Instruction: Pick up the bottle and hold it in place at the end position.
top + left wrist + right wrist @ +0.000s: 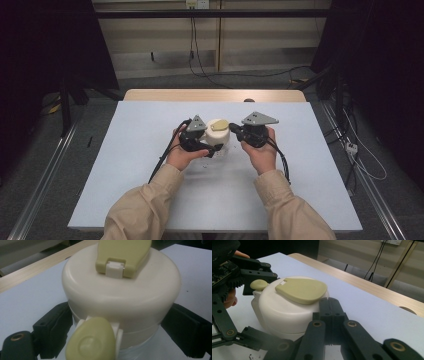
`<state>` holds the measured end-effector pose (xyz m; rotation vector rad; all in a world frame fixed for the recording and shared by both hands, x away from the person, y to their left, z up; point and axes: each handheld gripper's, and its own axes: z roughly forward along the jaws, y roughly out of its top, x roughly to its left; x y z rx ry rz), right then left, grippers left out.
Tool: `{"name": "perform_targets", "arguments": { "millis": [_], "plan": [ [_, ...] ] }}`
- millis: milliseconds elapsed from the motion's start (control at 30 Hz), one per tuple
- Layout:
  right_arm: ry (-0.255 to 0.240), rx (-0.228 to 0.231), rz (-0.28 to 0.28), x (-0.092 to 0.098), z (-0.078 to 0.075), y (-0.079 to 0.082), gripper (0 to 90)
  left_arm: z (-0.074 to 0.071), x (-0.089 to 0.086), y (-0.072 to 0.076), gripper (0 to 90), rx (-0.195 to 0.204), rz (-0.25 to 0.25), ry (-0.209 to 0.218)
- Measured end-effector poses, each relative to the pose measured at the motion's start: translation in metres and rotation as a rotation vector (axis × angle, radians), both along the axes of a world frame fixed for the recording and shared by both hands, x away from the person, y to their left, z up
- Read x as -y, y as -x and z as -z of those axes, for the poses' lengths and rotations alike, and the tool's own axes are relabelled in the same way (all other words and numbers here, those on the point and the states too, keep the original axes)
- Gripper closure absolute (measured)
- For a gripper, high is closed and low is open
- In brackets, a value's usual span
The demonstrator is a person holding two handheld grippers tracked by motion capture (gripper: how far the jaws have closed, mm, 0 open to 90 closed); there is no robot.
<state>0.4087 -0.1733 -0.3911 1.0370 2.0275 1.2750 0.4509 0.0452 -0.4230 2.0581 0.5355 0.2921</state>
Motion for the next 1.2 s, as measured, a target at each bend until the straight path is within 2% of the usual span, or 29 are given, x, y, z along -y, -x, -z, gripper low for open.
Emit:
{"name": "perform_targets", "arguments": {
  "millis": [133, 533, 633, 667, 700, 733, 767, 833, 1200],
  "plan": [
    [0.038, -0.002, -0.010, -0.002, -0.004, -0.001, 90.0, 0.000, 0.000, 0.000, 11.1, -0.001, -0.002, -0.004],
    [0.032, -0.001, -0.007, -0.002, -0.004, -0.001, 90.0, -0.001, 0.000, 0.000, 11.1, 0.001, -0.003, -0.010],
    [0.014, 0.005, -0.009, -0.001, -0.004, -0.001, 90.0, -0.001, 0.000, 0.000, 11.1, 0.002, -0.001, -0.007],
    [-0.024, 0.012, -0.014, 0.000, -0.006, -0.001, 90.0, -0.001, 0.001, 0.000, 11.1, 0.005, -0.003, -0.007],
    [-0.090, 0.018, -0.020, 0.001, -0.008, -0.001, 90.0, -0.001, 0.001, 0.000, 11.2, 0.004, -0.004, -0.005],
    [-0.099, 0.027, -0.009, 0.002, -0.011, -0.001, 90.0, -0.001, 0.001, 0.000, 11.2, 0.003, -0.005, -0.007],
    [-0.071, 0.038, -0.006, 0.001, -0.014, -0.001, 90.0, -0.001, 0.001, 0.001, 11.2, 0.002, -0.005, -0.006],
    [-0.095, 0.031, -0.014, 0.002, -0.015, -0.002, 90.0, -0.001, 0.001, 0.001, 11.2, 0.003, -0.003, -0.009],
    [-0.077, 0.040, -0.004, 0.003, -0.017, 0.001, 90.0, -0.003, -0.001, 0.002, 12.1, 0.015, 0.001, -0.020]
  ]
}}
